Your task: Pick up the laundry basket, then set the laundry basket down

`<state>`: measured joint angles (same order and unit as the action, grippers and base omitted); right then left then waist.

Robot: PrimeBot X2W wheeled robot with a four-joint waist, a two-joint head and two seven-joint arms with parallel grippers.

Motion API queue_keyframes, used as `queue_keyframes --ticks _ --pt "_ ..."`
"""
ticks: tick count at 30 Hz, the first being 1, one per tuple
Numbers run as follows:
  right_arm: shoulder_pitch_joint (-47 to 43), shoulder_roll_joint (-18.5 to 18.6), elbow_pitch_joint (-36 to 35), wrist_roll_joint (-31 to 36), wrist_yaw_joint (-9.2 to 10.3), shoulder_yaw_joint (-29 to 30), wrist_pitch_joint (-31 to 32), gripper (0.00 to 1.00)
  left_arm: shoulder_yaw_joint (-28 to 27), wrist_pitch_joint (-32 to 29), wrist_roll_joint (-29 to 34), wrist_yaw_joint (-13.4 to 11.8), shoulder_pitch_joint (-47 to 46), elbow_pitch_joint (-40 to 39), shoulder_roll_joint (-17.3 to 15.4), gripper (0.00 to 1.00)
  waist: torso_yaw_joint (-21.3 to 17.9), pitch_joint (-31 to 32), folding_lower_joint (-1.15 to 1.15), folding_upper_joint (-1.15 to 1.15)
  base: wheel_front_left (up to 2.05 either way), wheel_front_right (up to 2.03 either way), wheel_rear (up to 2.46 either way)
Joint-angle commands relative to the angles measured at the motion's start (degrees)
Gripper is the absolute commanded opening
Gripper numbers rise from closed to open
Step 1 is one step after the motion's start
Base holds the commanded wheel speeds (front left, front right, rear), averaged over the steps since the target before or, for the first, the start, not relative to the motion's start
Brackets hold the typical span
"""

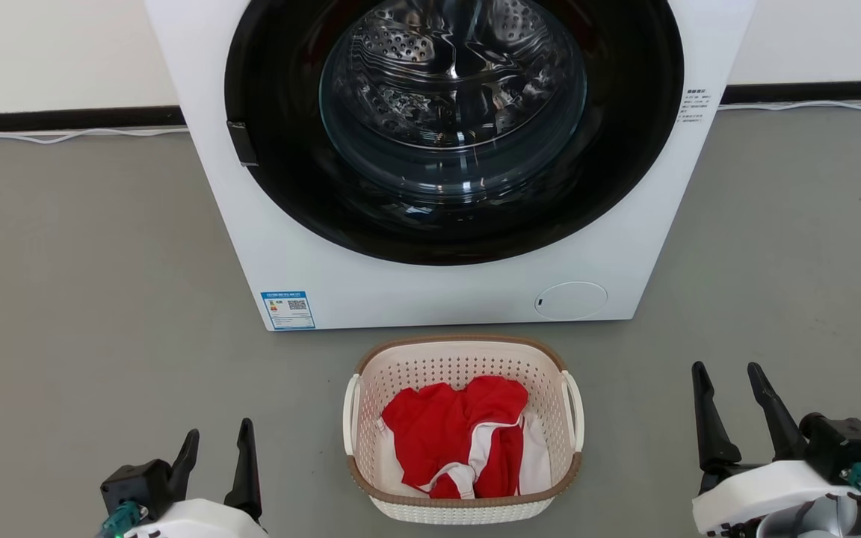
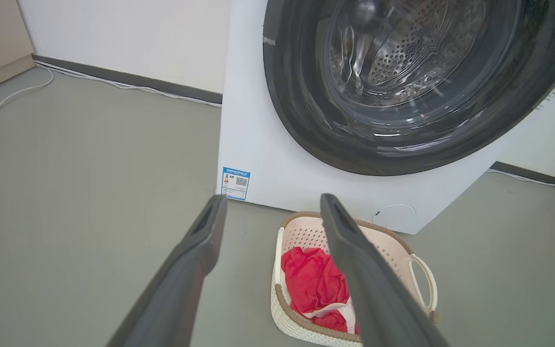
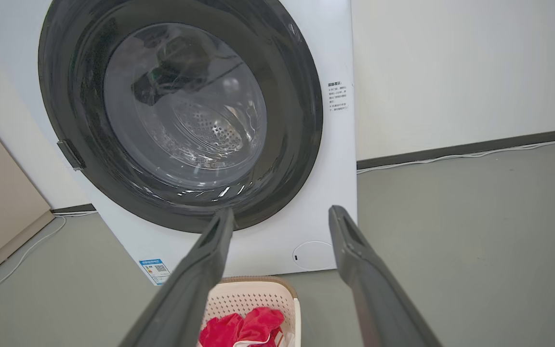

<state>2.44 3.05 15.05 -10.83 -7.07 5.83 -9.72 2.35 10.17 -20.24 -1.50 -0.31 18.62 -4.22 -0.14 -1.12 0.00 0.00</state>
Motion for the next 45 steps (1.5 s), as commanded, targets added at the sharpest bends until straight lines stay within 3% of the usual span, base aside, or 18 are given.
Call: queue_keyframes --ticks 1,25,45 --pt "0.85 0.71 -1.23 2.33 -0.34 -0.88 -1.42 1.0 -1.07 0.97 2.17 -0.43 -0.97 -1.25 -0.89 1.0 -0.04 -0.04 0.0 0.0 0.0 0.0 0.0" --pt "0.55 0.28 0.71 20.23 -0.42 -0.76 -5.28 1.0 -2.86 4.83 17.3 -1.24 -1.66 -0.42 -0.43 1.0 -0.18 -0.76 0.0 0.0 0.0 0.0 0.0" --pt "0.5 0.0 1.44 19.68 -0.42 -0.09 -5.28 1.0 -4.58 4.83 17.09 0.88 -1.96 0.59 0.3 1.0 -0.18 -0.91 0.0 0.0 0.0 0.0 0.0"
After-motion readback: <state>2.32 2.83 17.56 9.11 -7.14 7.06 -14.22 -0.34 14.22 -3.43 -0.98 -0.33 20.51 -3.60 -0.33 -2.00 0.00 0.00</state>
